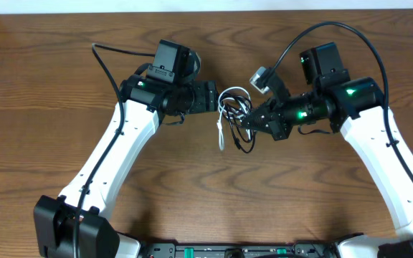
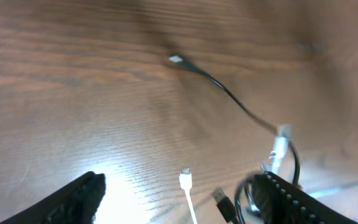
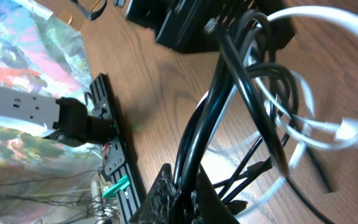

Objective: Untangle cables

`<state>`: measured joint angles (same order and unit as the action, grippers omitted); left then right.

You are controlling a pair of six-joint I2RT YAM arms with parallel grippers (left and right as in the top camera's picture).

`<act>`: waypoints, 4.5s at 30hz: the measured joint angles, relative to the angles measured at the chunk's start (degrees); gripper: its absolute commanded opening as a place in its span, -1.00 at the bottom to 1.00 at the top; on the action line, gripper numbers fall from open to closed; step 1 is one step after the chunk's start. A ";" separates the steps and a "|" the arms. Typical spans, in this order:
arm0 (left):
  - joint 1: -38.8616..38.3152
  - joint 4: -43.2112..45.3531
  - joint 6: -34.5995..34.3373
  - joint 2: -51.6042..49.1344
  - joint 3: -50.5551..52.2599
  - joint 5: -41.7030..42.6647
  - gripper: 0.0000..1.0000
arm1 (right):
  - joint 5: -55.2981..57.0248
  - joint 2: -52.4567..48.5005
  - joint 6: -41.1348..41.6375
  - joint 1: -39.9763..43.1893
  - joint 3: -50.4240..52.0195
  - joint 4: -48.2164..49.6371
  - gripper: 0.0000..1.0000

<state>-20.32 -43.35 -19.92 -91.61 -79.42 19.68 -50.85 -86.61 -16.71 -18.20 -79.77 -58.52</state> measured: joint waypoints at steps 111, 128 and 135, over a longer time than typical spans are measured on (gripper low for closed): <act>2.27 31.74 -29.94 13.03 1.29 27.56 -0.85 | 5.66 -17.03 26.67 21.11 0.00 20.63 0.29; 2.32 29.86 -42.56 13.03 1.29 15.69 -0.85 | 20.06 -6.45 27.19 21.42 -0.02 13.11 0.41; 2.32 29.86 -57.51 13.03 1.31 11.89 -0.85 | 6.08 -6.45 20.00 15.04 0.00 14.58 0.46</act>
<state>-18.00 -13.50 -77.43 -78.59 -78.11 31.57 -44.77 -93.06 3.29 -3.16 -79.77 -43.94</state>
